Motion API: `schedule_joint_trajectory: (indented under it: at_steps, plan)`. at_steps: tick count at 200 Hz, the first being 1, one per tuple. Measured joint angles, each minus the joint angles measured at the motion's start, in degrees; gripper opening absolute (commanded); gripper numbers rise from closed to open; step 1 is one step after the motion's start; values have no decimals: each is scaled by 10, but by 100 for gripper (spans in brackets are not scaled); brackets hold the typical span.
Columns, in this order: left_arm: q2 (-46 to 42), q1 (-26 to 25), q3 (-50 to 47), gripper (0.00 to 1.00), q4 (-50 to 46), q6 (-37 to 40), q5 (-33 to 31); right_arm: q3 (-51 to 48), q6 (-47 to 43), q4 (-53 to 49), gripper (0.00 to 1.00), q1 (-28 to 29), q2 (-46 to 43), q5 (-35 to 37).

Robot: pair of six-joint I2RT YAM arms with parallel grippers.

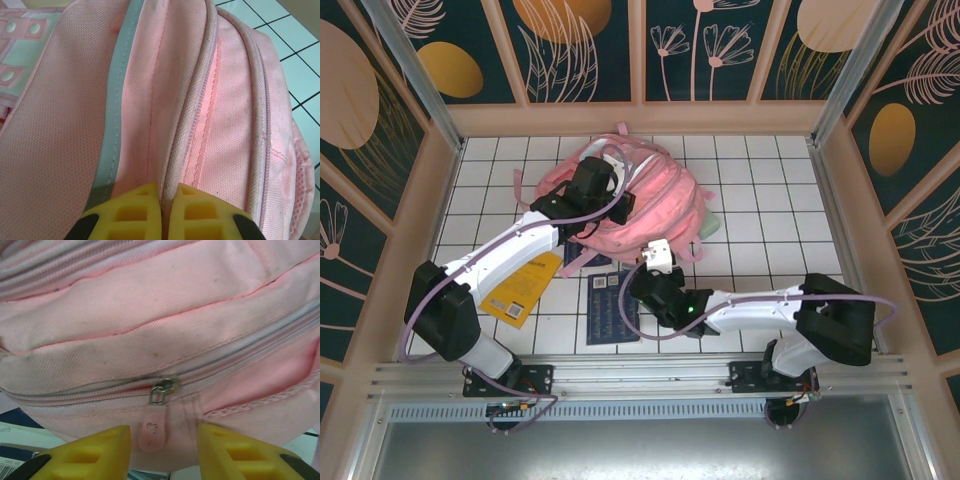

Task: Pack the student bag
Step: Unzip the student bag at the top-center of the table.

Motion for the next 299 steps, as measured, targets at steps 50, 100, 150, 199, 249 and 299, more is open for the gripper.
schedule_joint_trajectory:
  at_steps: [50,100,150,199,249,299]
  plan:
    - [0,0,0,0,1,0,0,26,58,-63,19,-32,32,-1]
    - [0,0,0,0,7,-2,-5,25,35,-61,3,-43,19,-23]
    - [0,1,-3,0,22,3,-17,13,-16,-56,0,-78,-47,-106]
    - [-6,1,-26,0,61,28,-31,10,-50,-75,0,-150,-102,-236]
    - [-14,1,-46,0,82,54,-40,45,-112,-148,1,-223,-102,-361]
    - [-44,1,-75,0,109,89,-59,116,-198,-239,0,-255,-92,-411]
